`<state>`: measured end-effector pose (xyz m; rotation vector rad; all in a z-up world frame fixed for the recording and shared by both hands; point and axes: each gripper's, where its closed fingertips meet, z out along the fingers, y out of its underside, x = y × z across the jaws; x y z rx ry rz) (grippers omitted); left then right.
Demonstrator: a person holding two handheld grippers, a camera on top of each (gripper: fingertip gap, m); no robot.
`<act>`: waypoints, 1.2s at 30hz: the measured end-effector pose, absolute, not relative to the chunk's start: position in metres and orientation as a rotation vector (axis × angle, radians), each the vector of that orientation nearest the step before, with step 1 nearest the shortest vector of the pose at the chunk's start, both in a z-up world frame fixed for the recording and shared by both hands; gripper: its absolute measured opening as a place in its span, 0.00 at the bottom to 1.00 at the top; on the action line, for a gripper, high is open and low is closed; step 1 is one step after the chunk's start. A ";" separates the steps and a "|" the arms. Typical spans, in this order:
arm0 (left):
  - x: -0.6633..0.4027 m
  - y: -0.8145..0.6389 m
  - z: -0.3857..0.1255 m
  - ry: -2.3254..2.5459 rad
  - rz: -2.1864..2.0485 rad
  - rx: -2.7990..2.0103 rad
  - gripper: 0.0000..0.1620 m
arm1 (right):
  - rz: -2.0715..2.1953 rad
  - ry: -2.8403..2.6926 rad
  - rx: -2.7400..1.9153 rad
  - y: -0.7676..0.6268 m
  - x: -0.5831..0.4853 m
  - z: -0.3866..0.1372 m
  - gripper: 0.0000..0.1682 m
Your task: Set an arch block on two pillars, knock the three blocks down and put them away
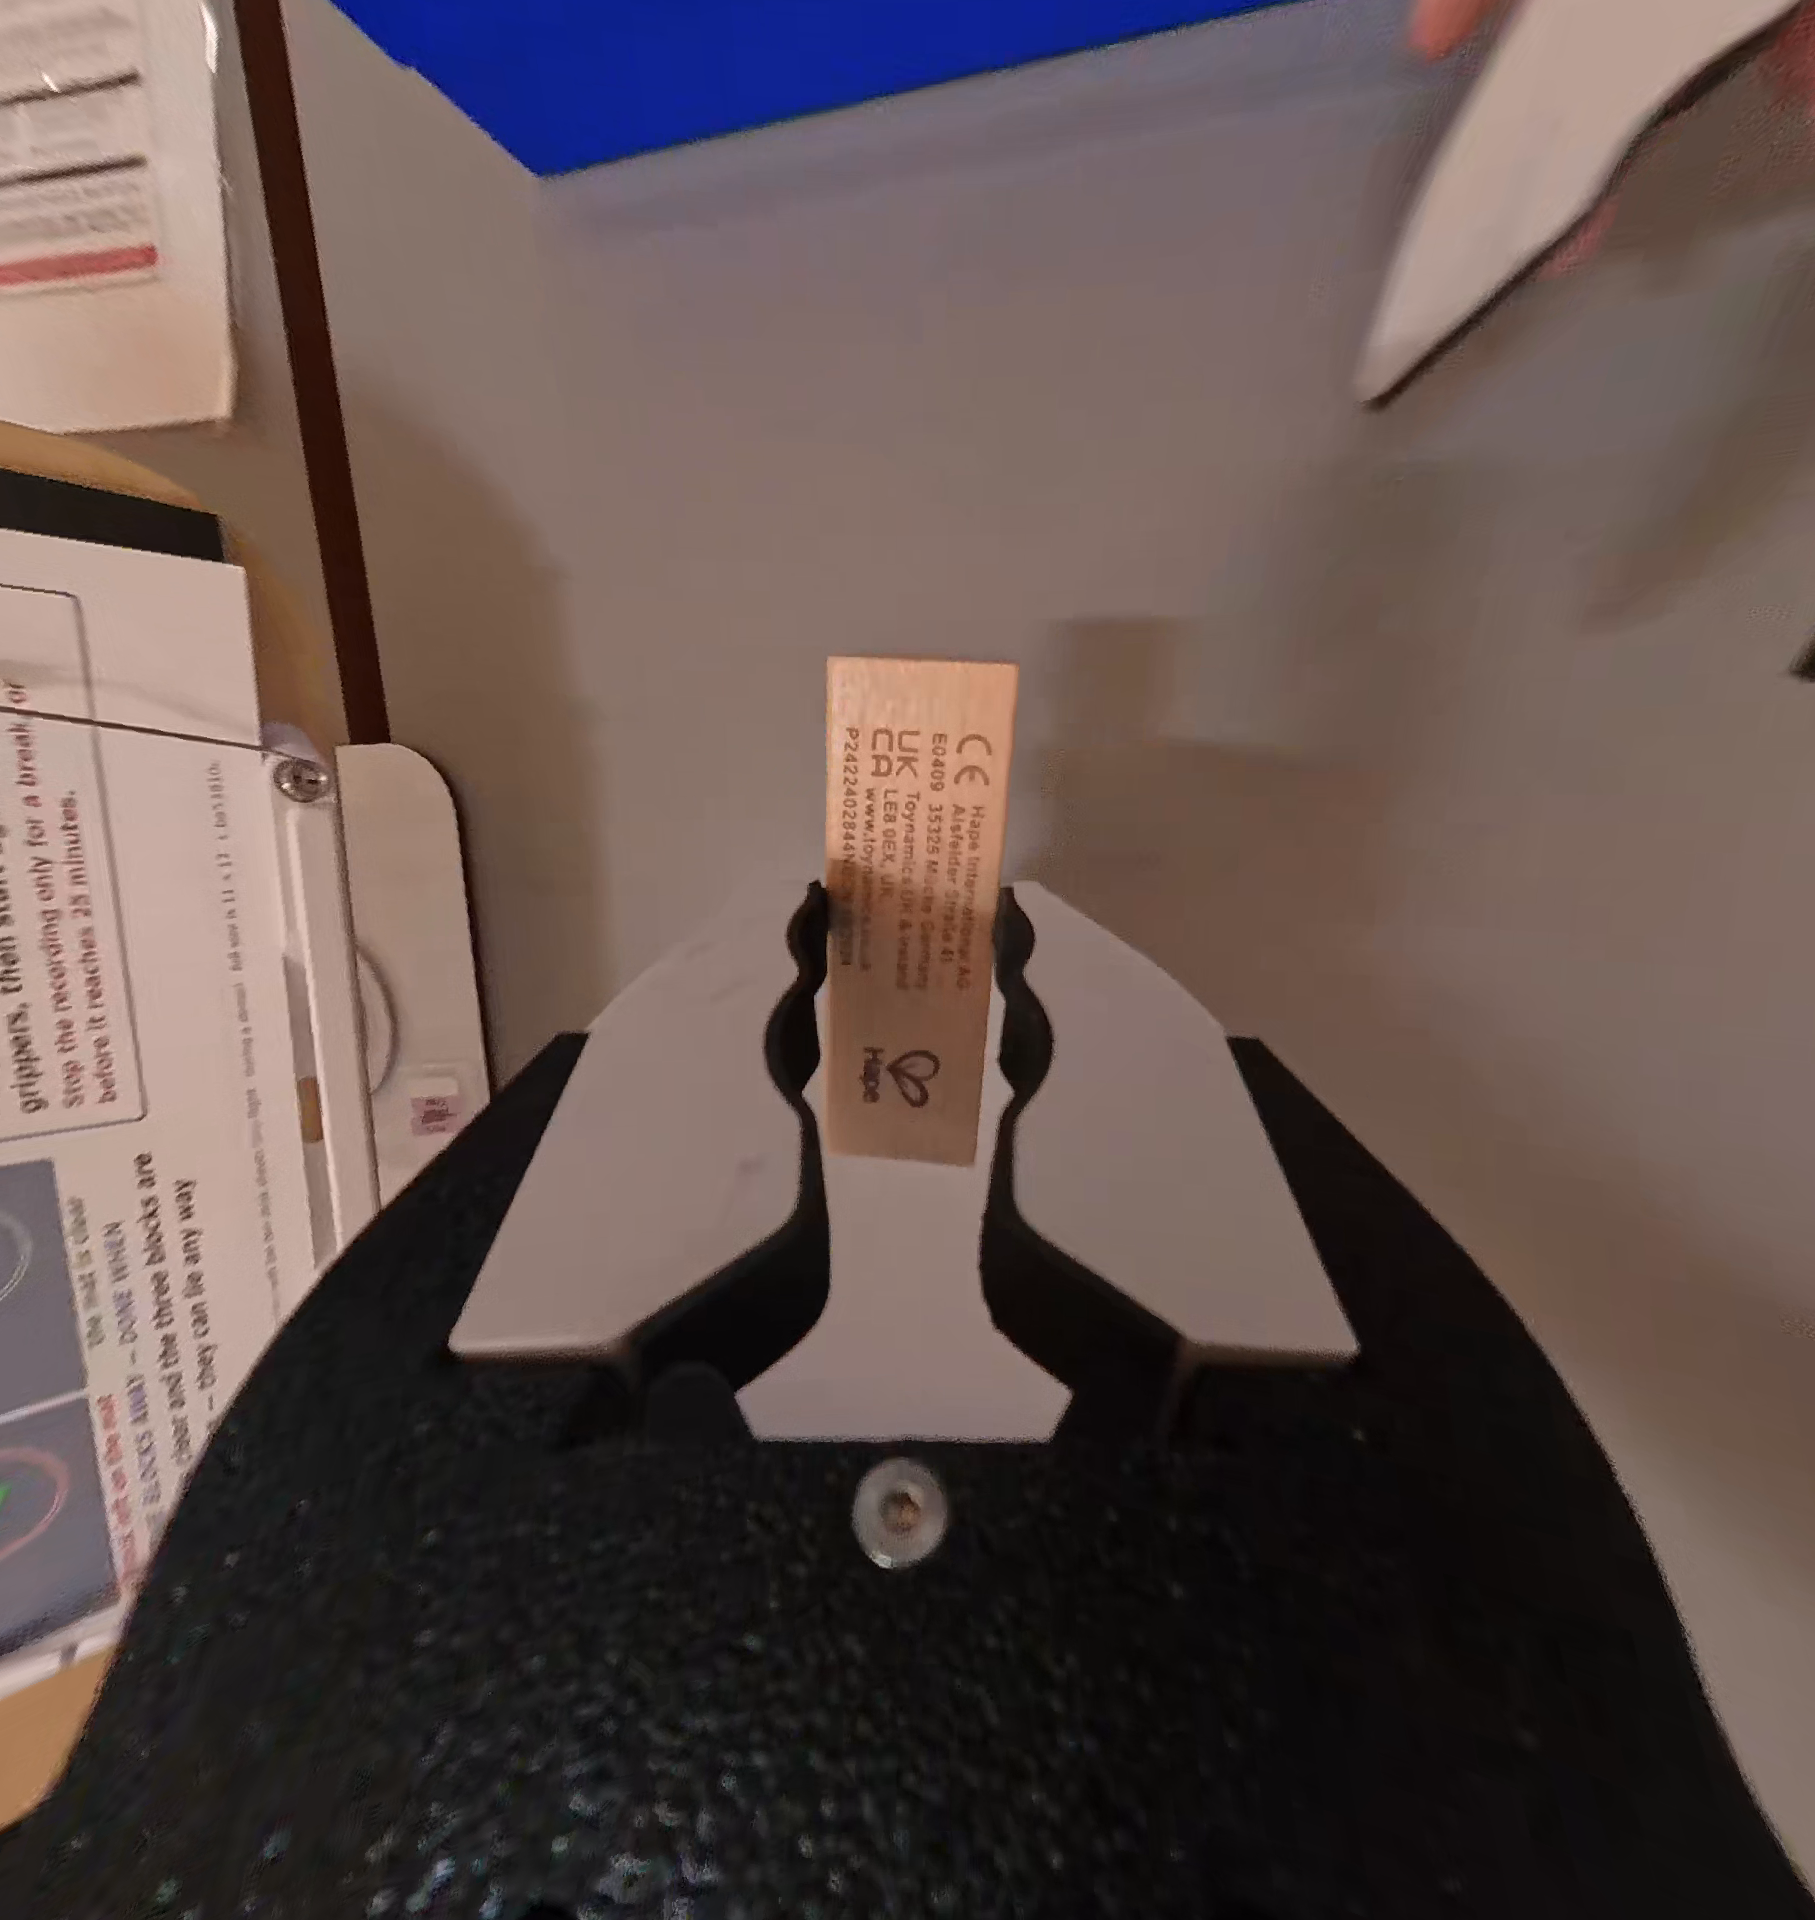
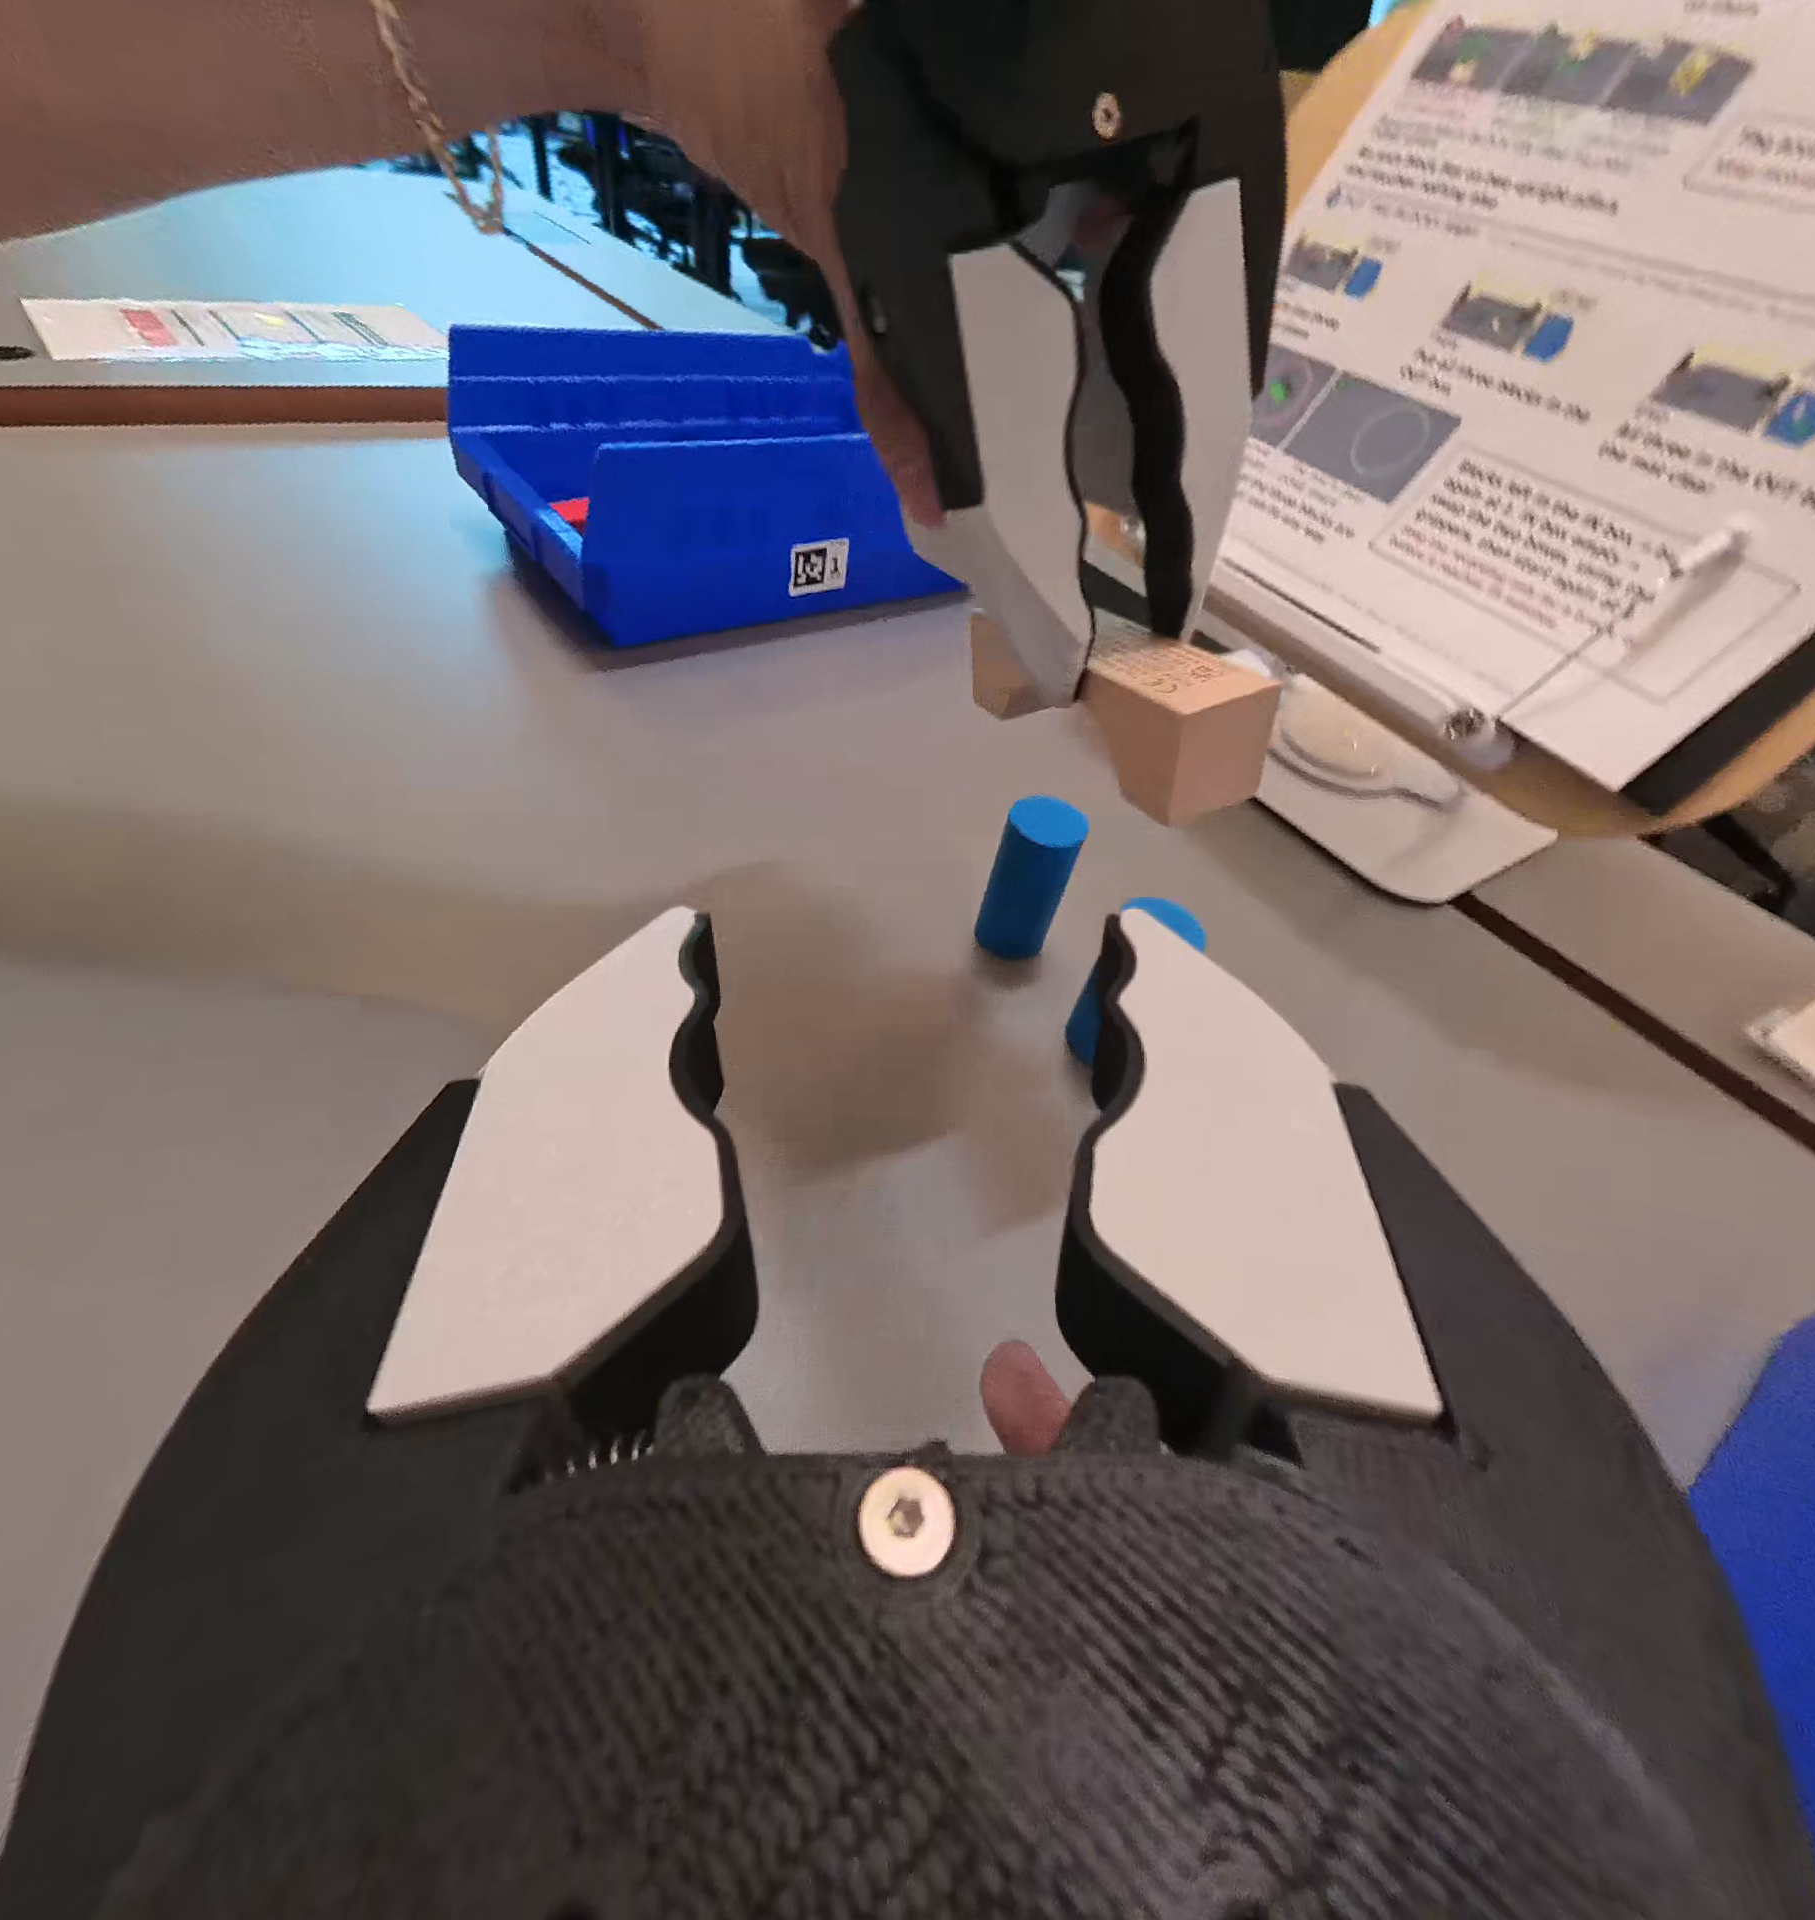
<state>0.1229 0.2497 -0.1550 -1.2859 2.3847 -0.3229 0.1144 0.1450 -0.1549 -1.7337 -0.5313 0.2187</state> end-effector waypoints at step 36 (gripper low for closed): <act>0.146 0.268 -0.169 2.287 -0.470 -1.459 0.35 | 0.246 -0.456 -1.784 0.124 0.127 -0.178 0.42</act>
